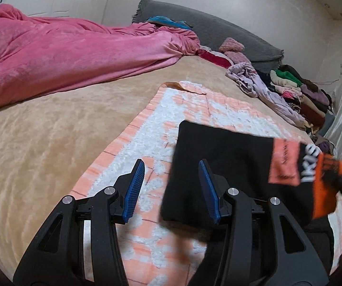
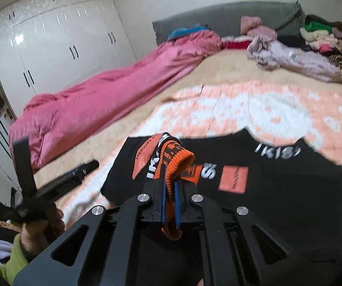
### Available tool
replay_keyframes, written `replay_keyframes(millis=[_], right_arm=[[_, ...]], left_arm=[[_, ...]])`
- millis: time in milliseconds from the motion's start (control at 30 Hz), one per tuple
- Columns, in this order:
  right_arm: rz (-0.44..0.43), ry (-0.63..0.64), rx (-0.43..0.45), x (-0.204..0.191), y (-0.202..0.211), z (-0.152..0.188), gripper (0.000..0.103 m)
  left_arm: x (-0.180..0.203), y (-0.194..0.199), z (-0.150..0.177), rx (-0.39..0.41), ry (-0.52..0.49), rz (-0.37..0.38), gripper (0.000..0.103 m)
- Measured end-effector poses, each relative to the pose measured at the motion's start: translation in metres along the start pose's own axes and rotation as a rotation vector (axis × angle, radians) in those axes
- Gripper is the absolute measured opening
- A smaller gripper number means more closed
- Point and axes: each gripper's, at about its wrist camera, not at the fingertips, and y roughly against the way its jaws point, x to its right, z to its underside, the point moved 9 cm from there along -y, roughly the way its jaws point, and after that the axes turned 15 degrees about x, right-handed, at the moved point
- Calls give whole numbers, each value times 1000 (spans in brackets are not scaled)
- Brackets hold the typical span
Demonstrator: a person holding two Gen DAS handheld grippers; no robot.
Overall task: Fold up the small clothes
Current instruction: 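Grasp the orange cuff lying on the body with the right gripper, then lay the cuff flat along the sweatshirt body with the right gripper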
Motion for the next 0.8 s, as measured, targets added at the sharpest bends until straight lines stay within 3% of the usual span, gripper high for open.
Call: replay_keyframes(millis=[300,567,800], right_arm=[[157,27,41,62,39,-31,5],[294,3,-27,123,55,-11,5],[337,-13,-55,150,60,1,5]], left_arm=[[23,2,4,10,-48,62,39],[61,-4,10,-19,-107,137,39],[117,-25,17,-95,-179,204,39]])
